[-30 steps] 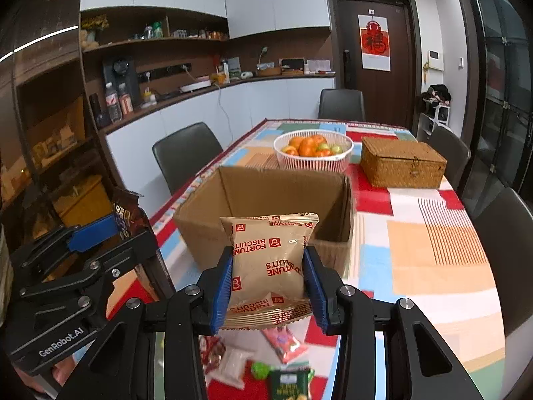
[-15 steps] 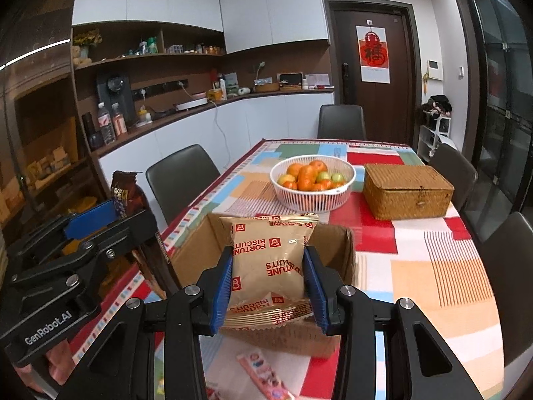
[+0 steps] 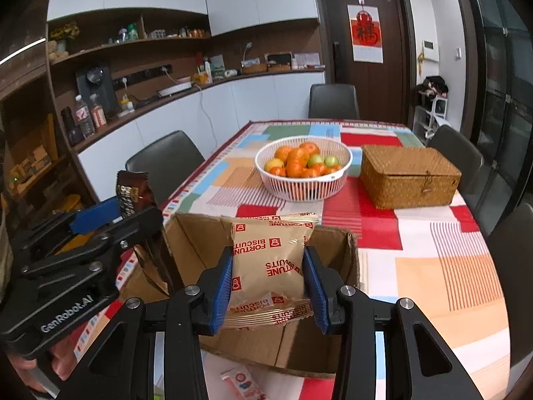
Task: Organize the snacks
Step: 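Carry both bags over the cardboard box and open both grippers to drop them, then move both tools back toward the remaining snacks on the table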
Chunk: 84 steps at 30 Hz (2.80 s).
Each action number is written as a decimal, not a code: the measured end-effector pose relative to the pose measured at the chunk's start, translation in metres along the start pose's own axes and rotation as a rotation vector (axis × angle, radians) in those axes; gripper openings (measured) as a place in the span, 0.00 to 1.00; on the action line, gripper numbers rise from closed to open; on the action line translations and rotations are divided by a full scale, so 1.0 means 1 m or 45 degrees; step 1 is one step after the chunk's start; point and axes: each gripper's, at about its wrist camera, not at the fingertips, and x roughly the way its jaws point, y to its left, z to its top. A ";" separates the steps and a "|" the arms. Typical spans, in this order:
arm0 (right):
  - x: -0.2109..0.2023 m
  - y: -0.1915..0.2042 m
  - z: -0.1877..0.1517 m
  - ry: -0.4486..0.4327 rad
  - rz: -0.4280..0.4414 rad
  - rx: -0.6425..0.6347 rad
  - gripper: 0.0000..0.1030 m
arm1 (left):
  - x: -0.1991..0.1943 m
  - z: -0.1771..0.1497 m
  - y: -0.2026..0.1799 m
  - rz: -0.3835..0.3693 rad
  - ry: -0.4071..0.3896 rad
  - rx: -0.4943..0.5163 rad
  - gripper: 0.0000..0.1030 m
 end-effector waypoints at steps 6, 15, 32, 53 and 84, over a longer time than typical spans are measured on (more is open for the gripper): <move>0.016 -0.002 -0.005 0.053 0.000 0.003 0.41 | 0.015 -0.007 0.005 0.012 0.075 -0.016 0.50; 0.003 0.001 -0.016 0.056 -0.045 -0.004 0.62 | -0.030 -0.023 0.005 0.071 -0.003 -0.007 0.72; -0.104 0.021 -0.077 -0.077 -0.037 -0.086 0.62 | -0.124 -0.081 -0.026 -0.020 -0.043 0.031 0.74; -0.113 0.014 -0.166 0.186 -0.031 -0.079 0.62 | -0.118 -0.171 -0.050 -0.083 0.228 0.078 0.73; -0.048 -0.001 -0.231 0.515 -0.087 -0.022 0.62 | -0.024 -0.215 -0.059 -0.242 0.557 -0.037 0.39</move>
